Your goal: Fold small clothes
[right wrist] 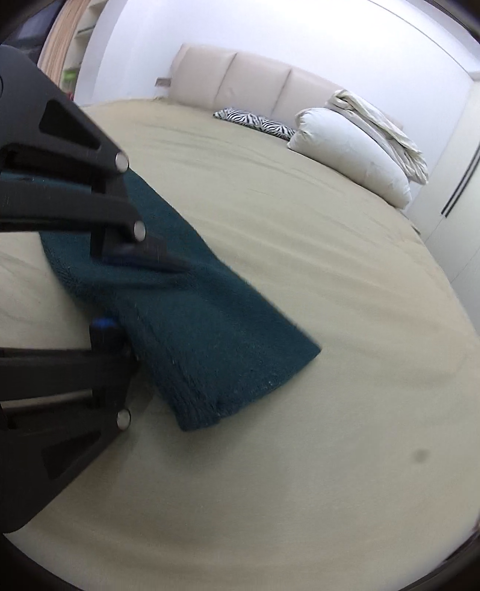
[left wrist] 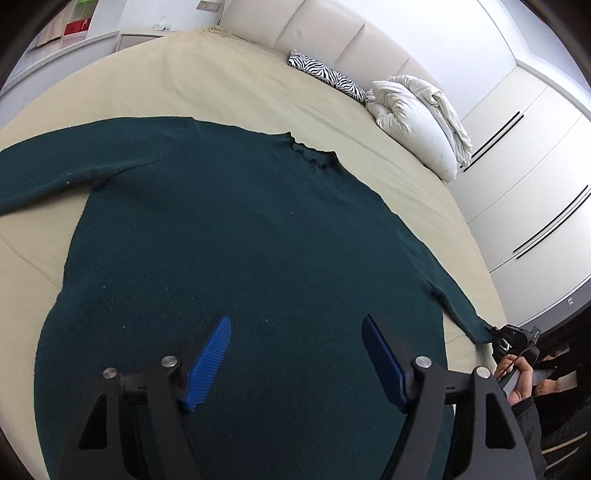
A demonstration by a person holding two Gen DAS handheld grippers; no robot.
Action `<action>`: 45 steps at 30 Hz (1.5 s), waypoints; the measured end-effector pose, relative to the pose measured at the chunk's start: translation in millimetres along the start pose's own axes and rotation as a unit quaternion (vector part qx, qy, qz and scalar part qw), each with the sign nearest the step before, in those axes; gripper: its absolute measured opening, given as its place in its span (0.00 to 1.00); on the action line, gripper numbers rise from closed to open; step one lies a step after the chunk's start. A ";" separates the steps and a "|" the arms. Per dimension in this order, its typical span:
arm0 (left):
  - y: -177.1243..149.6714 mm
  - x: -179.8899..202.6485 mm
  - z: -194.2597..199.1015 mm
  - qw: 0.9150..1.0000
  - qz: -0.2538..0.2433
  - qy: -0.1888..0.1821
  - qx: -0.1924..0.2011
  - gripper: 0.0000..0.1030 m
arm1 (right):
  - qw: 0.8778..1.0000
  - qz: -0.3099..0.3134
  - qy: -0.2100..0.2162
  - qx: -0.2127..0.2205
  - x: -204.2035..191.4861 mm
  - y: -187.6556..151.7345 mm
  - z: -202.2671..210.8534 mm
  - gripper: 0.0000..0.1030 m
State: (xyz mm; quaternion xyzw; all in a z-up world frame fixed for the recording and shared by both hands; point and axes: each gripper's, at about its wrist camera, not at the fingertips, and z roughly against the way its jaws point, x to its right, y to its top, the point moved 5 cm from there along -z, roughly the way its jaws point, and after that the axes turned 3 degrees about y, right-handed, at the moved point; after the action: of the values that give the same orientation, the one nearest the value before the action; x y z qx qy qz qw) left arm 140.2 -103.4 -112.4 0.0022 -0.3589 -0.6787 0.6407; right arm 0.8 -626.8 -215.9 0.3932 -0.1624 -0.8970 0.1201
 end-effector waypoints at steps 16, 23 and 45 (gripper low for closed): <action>47.0 -55.6 9.0 0.995 0.086 -0.048 0.030 0.75 | 0.883 0.376 0.200 -0.198 -351.3 -313.1 -46.4 0.09; 48.7 -44.7 -44.0 0.991 0.108 -0.080 -0.027 0.85 | 0.870 0.341 0.234 -0.269 -300.2 -354.7 -51.0 0.59; 129.9 12.7 -57.6 0.999 -0.011 -0.025 0.027 0.08 | 0.942 0.046 0.231 -0.240 -136.4 -237.0 -20.7 0.60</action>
State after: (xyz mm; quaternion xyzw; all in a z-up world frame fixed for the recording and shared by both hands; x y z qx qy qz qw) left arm 277.3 -132.1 -85.7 0.0070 -0.3929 -0.6756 0.6238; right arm 85.7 -366.3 -229.6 0.5409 0.0714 -0.7876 0.2864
